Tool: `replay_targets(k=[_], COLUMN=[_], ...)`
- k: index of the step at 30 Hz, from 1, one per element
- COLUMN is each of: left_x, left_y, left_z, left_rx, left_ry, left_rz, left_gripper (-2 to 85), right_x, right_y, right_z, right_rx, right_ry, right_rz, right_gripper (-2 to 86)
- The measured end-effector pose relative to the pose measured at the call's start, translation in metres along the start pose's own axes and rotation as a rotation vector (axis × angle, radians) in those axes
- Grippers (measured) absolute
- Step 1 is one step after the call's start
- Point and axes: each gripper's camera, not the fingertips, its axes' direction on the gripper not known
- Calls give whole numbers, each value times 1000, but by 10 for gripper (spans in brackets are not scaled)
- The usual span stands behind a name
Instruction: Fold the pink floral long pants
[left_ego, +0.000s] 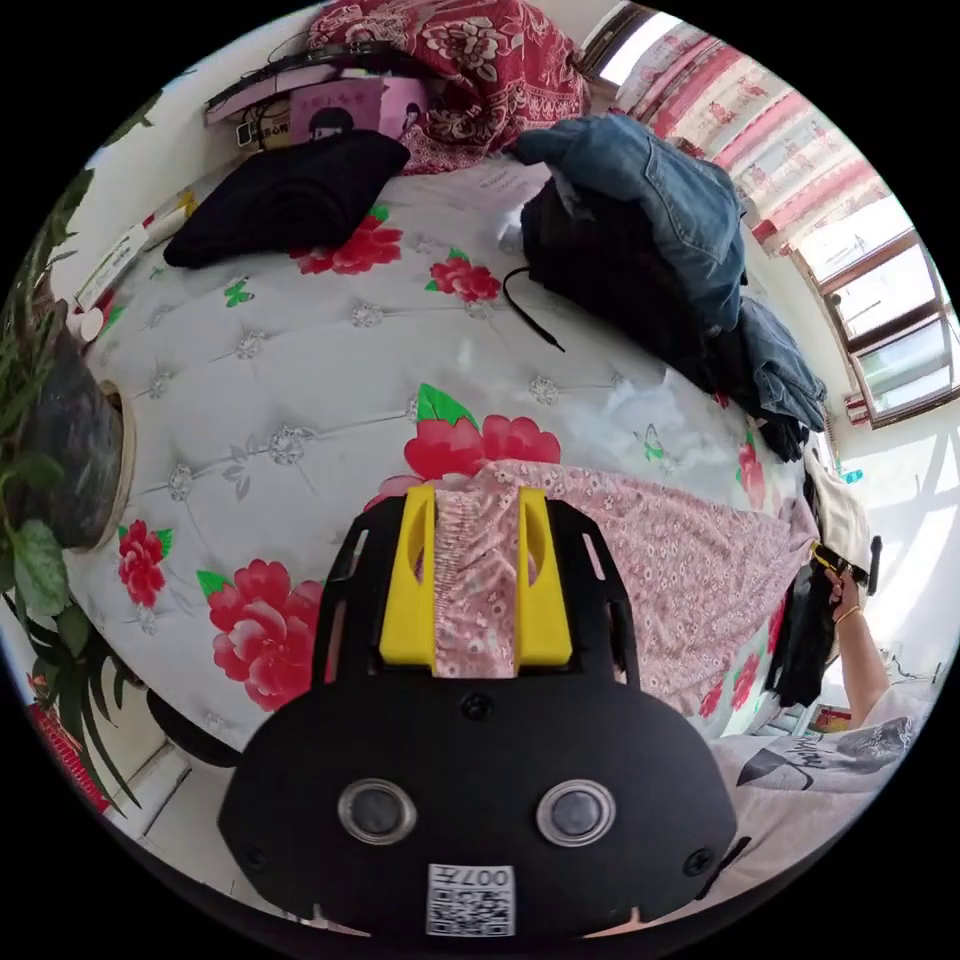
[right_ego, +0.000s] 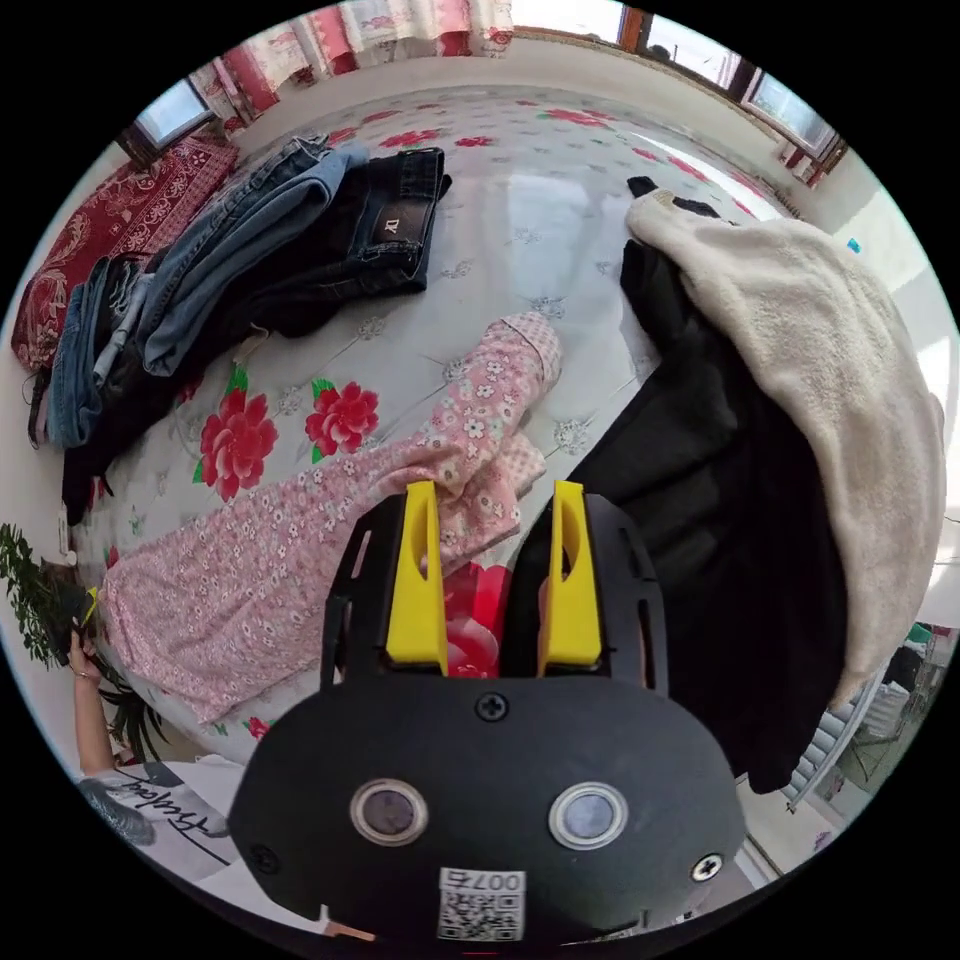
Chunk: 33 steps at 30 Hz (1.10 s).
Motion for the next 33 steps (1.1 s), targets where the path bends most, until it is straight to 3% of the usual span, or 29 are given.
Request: replay_targets(k=[4, 6, 9, 15, 18, 22, 24, 33], left_x=[11, 18, 20, 14, 12, 6, 2, -24], left_y=[-16, -13, 0, 40, 69, 111, 130, 244], left_z=[55, 58, 59, 19, -9, -42, -59, -146], left_rx=[-172, -161, -139, 7, 91, 182, 240, 611], left_ry=[-173, -207, -217, -122, -79, -23, 15, 206], left_rz=[16, 51, 69, 10, -6, -39, -48, -62], left_gripper=[79, 74, 71, 68, 68, 68, 67, 66], right_x=[-22, -24, -21, -4, -16, -40, -44, 50], right_y=[-17, -16, -12, -21, -36, -28, -11, 174], right_z=[-1, -15, -43, -60, -37, 16, -2, -220], right_rx=[-194, -135, 46, 249, 132, -90, 2, 761], right_ry=[79, 126, 27, -82, -154, 118, 169, -126], right_rz=[-183, -220, -229, -62, -95, -124, -124, 144], right_gripper=[115, 112, 100, 79, 71, 40, 25, 1])
